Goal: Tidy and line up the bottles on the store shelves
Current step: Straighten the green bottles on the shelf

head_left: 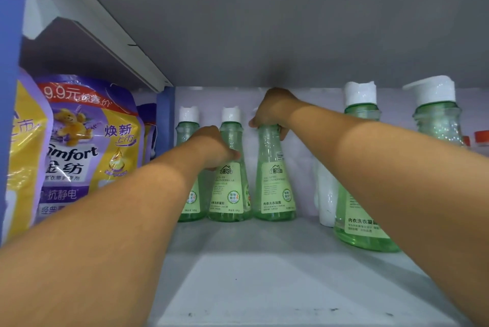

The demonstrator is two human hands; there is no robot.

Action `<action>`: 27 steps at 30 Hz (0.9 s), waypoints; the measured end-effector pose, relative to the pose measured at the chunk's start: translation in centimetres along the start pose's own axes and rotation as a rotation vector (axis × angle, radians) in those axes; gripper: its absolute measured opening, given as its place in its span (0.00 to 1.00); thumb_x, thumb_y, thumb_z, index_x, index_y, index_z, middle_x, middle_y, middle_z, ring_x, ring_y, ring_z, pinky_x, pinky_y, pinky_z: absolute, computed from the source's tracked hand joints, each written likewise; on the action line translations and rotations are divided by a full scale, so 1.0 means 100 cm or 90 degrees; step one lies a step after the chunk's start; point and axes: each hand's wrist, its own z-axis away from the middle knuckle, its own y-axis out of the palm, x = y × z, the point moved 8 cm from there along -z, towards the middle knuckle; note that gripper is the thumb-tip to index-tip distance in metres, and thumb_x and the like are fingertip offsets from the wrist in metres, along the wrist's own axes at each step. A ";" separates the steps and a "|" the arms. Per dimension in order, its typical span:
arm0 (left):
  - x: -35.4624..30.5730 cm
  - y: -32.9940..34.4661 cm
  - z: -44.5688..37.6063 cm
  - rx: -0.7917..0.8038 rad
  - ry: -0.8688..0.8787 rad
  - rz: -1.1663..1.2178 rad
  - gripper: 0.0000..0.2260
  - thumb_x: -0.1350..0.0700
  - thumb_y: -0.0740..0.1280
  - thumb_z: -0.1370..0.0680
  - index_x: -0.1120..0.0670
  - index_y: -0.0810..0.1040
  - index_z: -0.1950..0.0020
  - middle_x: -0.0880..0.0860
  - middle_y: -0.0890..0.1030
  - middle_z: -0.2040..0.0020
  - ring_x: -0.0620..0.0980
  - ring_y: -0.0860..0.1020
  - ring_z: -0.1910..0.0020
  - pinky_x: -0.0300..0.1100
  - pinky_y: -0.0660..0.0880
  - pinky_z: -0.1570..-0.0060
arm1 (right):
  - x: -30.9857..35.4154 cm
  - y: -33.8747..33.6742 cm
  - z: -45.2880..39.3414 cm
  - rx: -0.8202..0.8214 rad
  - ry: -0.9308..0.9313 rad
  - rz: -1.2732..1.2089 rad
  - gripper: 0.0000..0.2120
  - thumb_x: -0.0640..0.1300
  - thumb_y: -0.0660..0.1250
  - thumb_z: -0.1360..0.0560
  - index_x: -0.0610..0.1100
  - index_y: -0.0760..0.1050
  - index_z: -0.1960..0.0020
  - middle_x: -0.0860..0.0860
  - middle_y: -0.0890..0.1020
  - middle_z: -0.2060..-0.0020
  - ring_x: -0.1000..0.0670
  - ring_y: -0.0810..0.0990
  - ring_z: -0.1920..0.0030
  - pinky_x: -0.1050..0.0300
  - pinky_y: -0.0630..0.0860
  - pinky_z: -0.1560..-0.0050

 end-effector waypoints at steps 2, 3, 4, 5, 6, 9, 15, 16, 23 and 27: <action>0.001 0.000 -0.003 0.003 -0.002 0.020 0.19 0.46 0.77 0.27 0.58 0.77 0.45 0.57 0.84 0.50 0.56 0.86 0.54 0.52 0.84 0.49 | -0.006 0.001 -0.001 -0.006 0.006 -0.027 0.25 0.53 0.74 0.24 0.36 0.76 0.36 0.41 0.84 0.47 0.38 0.87 0.52 0.45 0.83 0.46; 0.000 0.000 -0.002 0.006 -0.003 0.024 0.19 0.46 0.77 0.27 0.57 0.78 0.46 0.56 0.83 0.50 0.56 0.86 0.55 0.51 0.84 0.50 | -0.010 0.002 -0.002 0.001 0.011 -0.037 0.25 0.55 0.73 0.23 0.36 0.77 0.37 0.40 0.85 0.48 0.38 0.87 0.53 0.45 0.83 0.46; 0.000 0.001 -0.002 0.011 -0.004 0.026 0.19 0.46 0.77 0.27 0.57 0.78 0.46 0.56 0.83 0.50 0.56 0.86 0.55 0.51 0.84 0.50 | -0.014 0.004 -0.001 0.019 0.019 -0.051 0.26 0.56 0.71 0.22 0.35 0.76 0.37 0.40 0.85 0.48 0.37 0.87 0.53 0.45 0.83 0.45; 0.000 0.001 -0.001 0.015 -0.005 0.024 0.19 0.46 0.77 0.27 0.57 0.78 0.46 0.56 0.83 0.51 0.56 0.86 0.55 0.51 0.84 0.50 | -0.016 0.006 0.000 0.032 0.027 -0.070 0.27 0.58 0.69 0.22 0.36 0.75 0.36 0.39 0.85 0.48 0.37 0.87 0.53 0.45 0.83 0.45; 0.000 0.000 -0.001 0.012 -0.007 0.016 0.18 0.45 0.76 0.26 0.57 0.79 0.47 0.56 0.84 0.52 0.55 0.86 0.56 0.51 0.84 0.50 | -0.017 0.007 0.002 0.039 0.034 -0.093 0.29 0.60 0.68 0.21 0.36 0.74 0.35 0.39 0.84 0.47 0.37 0.87 0.54 0.44 0.83 0.45; 0.003 -0.025 -0.002 -0.069 -0.031 -0.032 0.21 0.40 0.69 0.22 0.59 0.81 0.48 0.57 0.86 0.56 0.55 0.85 0.59 0.46 0.82 0.56 | -0.016 0.013 0.007 0.048 0.048 -0.196 0.30 0.57 0.69 0.21 0.36 0.70 0.31 0.37 0.80 0.40 0.34 0.85 0.48 0.40 0.82 0.45; 0.048 -0.077 0.007 -0.257 -0.150 0.047 0.17 0.48 0.70 0.25 0.57 0.75 0.43 0.57 0.78 0.44 0.61 0.80 0.42 0.47 0.77 0.48 | -0.038 0.070 0.031 0.160 0.128 -0.232 0.23 0.43 0.68 0.18 0.33 0.64 0.31 0.34 0.79 0.40 0.32 0.83 0.43 0.35 0.81 0.45; 0.049 -0.072 0.008 -0.228 -0.167 0.048 0.17 0.47 0.71 0.25 0.57 0.74 0.44 0.57 0.78 0.46 0.60 0.81 0.44 0.45 0.77 0.51 | -0.041 0.074 0.032 0.160 0.125 -0.241 0.22 0.43 0.68 0.18 0.33 0.64 0.32 0.34 0.79 0.41 0.32 0.83 0.44 0.35 0.82 0.45; 0.061 -0.022 0.010 0.077 -0.252 0.027 0.17 0.55 0.70 0.20 0.65 0.73 0.37 0.66 0.82 0.44 0.66 0.83 0.46 0.59 0.80 0.43 | -0.046 0.080 0.026 0.155 0.114 -0.242 0.25 0.48 0.70 0.20 0.33 0.68 0.32 0.34 0.79 0.39 0.32 0.85 0.47 0.38 0.84 0.50; 0.064 -0.022 0.005 0.089 -0.235 0.059 0.19 0.55 0.72 0.21 0.65 0.72 0.36 0.68 0.82 0.44 0.67 0.83 0.48 0.61 0.81 0.44 | -0.045 0.080 0.026 0.142 0.117 -0.253 0.24 0.47 0.71 0.20 0.33 0.68 0.32 0.34 0.79 0.39 0.32 0.84 0.46 0.36 0.83 0.50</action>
